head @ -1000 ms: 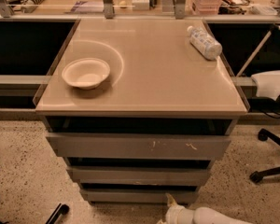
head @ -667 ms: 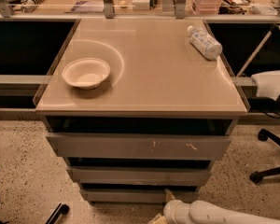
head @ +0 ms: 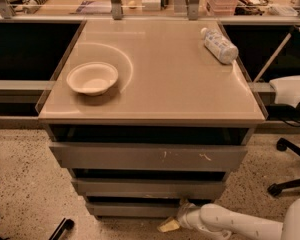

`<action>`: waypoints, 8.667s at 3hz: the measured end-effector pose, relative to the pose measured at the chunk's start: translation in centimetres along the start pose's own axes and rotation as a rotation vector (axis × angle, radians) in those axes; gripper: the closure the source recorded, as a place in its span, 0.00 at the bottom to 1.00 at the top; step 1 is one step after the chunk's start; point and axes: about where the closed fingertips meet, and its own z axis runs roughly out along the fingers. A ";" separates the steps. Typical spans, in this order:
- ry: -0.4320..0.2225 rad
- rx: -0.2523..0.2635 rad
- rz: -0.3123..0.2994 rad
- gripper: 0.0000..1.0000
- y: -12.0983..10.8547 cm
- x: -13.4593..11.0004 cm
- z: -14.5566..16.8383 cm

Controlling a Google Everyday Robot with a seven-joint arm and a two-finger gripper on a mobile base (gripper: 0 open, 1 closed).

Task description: Open bottom drawer

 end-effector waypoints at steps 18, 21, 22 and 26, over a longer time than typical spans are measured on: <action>0.002 -0.069 -0.103 1.00 6.3 3.6 -0.3; -0.032 -0.105 -0.118 1.00 9.9 4.3 -1.1; -0.033 -0.105 -0.119 1.00 10.0 4.2 -1.4; -0.017 -0.025 -0.140 1.00 13.0 6.2 -3.0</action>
Offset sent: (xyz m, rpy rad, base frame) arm 0.0049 0.0075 -0.0142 -0.0638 0.0016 0.0158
